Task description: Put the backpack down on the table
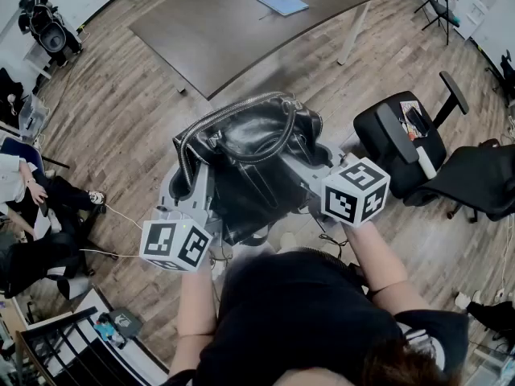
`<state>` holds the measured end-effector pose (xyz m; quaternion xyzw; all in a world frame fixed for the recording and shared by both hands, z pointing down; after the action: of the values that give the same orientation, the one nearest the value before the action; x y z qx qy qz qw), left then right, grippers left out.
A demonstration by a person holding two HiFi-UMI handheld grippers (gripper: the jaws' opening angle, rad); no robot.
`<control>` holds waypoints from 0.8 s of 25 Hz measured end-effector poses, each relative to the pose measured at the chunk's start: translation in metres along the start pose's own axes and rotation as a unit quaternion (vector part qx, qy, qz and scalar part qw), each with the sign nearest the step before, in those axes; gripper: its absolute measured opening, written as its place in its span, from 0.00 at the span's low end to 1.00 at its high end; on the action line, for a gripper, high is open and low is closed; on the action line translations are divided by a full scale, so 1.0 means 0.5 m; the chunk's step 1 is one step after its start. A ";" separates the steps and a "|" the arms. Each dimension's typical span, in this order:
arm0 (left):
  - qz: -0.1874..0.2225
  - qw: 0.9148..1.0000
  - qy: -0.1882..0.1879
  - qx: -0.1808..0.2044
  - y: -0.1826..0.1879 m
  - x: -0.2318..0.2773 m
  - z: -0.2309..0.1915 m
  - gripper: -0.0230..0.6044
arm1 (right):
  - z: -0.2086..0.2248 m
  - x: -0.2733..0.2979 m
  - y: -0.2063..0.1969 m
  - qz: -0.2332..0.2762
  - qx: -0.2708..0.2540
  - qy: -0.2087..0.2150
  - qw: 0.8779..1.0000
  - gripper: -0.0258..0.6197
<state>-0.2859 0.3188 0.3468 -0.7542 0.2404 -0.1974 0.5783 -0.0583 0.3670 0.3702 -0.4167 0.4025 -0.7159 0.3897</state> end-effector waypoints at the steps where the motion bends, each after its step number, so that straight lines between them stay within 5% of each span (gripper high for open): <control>1: -0.001 1.000 0.000 0.000 0.001 0.000 0.002 0.21 | 0.001 -0.001 0.001 0.000 0.000 -0.001 1.000 0.33; 20: 0.004 1.000 0.003 0.009 -0.027 0.029 0.092 0.21 | 0.066 -0.068 -0.008 0.002 0.012 0.012 1.000 0.34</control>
<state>-0.2461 0.3489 0.3484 -0.7475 0.2433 -0.1998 0.5849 -0.0172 0.3902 0.3749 -0.4021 0.3994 -0.7250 0.3913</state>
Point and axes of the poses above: the fingertips, and each gripper's own axes: x forward along the fingers, z to its right, y out of its top, the point moved 7 cm from there along -x, backward along the fingers, and after that the axes turned 8 degrees about -y, right-handed, at the moved point
